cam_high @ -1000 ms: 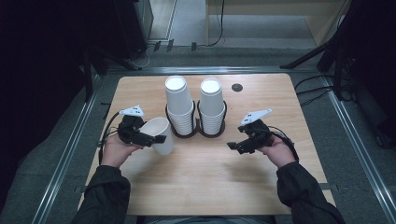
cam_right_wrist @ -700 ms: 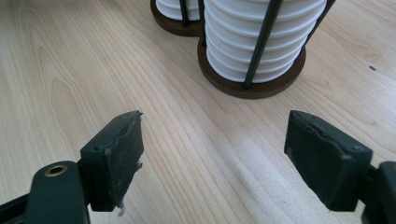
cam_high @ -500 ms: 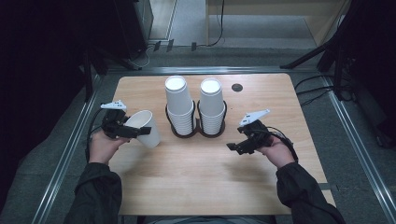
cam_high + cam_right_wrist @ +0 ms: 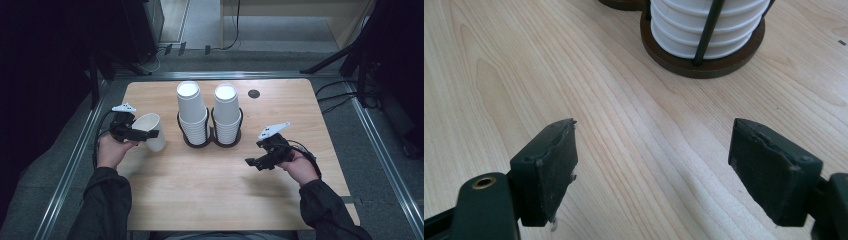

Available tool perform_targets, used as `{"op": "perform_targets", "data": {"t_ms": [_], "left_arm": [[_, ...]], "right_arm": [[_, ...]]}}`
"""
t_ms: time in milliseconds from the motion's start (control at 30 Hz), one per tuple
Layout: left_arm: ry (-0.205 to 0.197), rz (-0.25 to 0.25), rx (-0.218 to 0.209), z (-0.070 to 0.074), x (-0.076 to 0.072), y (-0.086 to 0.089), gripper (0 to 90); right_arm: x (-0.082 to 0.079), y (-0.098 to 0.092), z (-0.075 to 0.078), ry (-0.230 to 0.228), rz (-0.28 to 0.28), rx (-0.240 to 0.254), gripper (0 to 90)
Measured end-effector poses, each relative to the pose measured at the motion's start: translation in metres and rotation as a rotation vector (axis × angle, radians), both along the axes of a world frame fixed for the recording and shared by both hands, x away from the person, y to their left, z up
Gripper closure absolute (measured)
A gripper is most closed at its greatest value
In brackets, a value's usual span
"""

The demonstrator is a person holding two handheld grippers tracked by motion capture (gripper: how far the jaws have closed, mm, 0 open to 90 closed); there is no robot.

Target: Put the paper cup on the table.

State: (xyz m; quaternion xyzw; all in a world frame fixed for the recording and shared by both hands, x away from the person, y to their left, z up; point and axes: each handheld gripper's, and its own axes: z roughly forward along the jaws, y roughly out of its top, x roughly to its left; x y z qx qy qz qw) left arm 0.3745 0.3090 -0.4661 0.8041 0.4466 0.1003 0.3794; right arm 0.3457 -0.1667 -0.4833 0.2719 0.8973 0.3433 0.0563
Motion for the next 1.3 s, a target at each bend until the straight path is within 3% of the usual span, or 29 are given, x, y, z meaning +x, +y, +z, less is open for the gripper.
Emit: {"op": "perform_targets", "data": {"t_ms": [133, 400, 600, 667, 833, 1000, 1100, 1300], "left_arm": [[-0.022, 0.010, 0.004, -0.002, 0.006, 0.002, 14.4], [-0.024, 0.052, -0.011, -0.008, 0.021, 0.016, 12.8], [-0.055, 0.078, 0.068, -0.014, 0.025, 0.018, 11.0], [-0.054, 0.070, 0.057, -0.015, 0.025, 0.017, 10.7], [-0.072, 0.049, 0.084, -0.017, 0.022, 0.013, 8.7], [-0.065, 0.028, 0.090, -0.017, 0.021, 0.011, 8.4], [-0.060, -0.014, 0.062, -0.018, 0.021, 0.011, 5.7], [-0.043, -0.013, 0.049, -0.018, 0.021, 0.012, 1.2]], "right_arm": [[-0.002, -0.003, -0.002, -0.001, -0.004, -0.004, 19.8], [-0.007, -0.007, -0.002, 0.024, -0.012, 0.016, 19.9], [-0.007, -0.011, -0.004, 0.028, -0.016, 0.015, 19.9], [-0.007, -0.011, -0.004, 0.032, -0.018, 0.017, 19.8], [-0.008, -0.012, -0.003, 0.030, -0.017, 0.019, 19.9], [-0.008, -0.011, -0.004, 0.030, -0.013, 0.015, 19.9], [-0.008, -0.010, -0.004, 0.031, -0.011, 0.013, 19.9], [-0.008, -0.010, -0.004, 0.025, -0.007, 0.012, 19.9]]}}
